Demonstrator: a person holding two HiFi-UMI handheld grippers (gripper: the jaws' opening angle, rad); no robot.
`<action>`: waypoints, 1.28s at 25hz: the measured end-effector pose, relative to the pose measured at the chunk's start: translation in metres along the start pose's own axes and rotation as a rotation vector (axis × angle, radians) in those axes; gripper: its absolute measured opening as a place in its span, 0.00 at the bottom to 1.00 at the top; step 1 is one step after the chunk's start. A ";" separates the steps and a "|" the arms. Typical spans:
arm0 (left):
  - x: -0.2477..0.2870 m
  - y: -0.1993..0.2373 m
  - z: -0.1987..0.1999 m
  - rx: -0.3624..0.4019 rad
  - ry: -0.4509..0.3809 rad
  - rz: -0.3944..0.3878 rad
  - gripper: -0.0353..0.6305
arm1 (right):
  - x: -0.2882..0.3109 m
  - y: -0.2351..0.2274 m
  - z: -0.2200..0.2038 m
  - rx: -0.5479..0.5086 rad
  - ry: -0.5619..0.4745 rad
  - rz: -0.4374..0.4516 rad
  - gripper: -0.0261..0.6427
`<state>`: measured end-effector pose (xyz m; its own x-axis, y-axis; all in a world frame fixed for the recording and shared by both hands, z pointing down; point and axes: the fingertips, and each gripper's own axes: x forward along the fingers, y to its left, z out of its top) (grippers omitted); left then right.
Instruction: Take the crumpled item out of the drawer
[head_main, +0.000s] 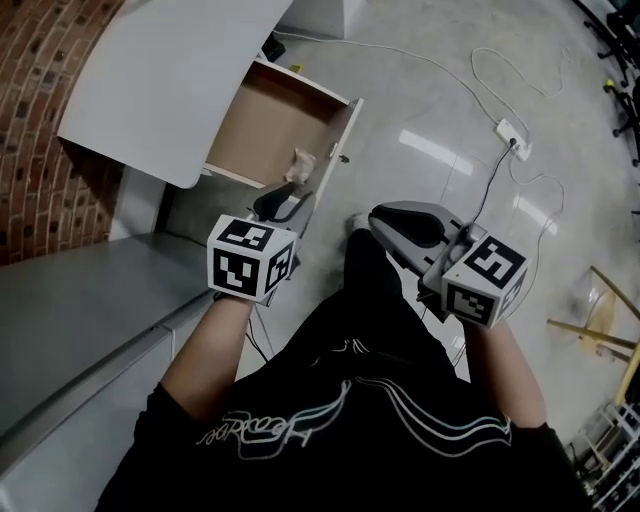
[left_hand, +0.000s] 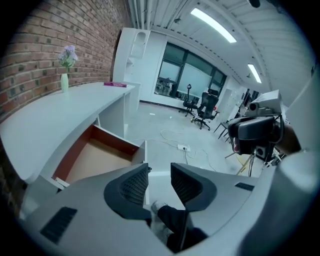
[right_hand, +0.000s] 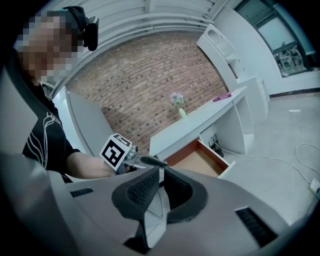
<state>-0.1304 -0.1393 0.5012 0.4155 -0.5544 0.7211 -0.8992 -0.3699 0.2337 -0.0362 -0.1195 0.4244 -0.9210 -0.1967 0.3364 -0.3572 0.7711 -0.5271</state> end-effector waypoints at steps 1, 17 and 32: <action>0.011 0.006 0.000 -0.008 0.027 0.001 0.27 | 0.004 -0.010 0.000 0.020 0.006 0.010 0.12; 0.166 0.112 -0.022 -0.118 0.341 0.048 0.45 | 0.067 -0.142 0.019 0.206 0.110 0.109 0.12; 0.243 0.160 -0.092 -0.052 0.626 0.062 0.45 | 0.100 -0.198 0.004 0.195 0.167 0.169 0.12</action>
<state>-0.1861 -0.2653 0.7740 0.2176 -0.0264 0.9757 -0.9311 -0.3055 0.1994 -0.0585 -0.2944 0.5589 -0.9375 0.0394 0.3458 -0.2386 0.6507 -0.7209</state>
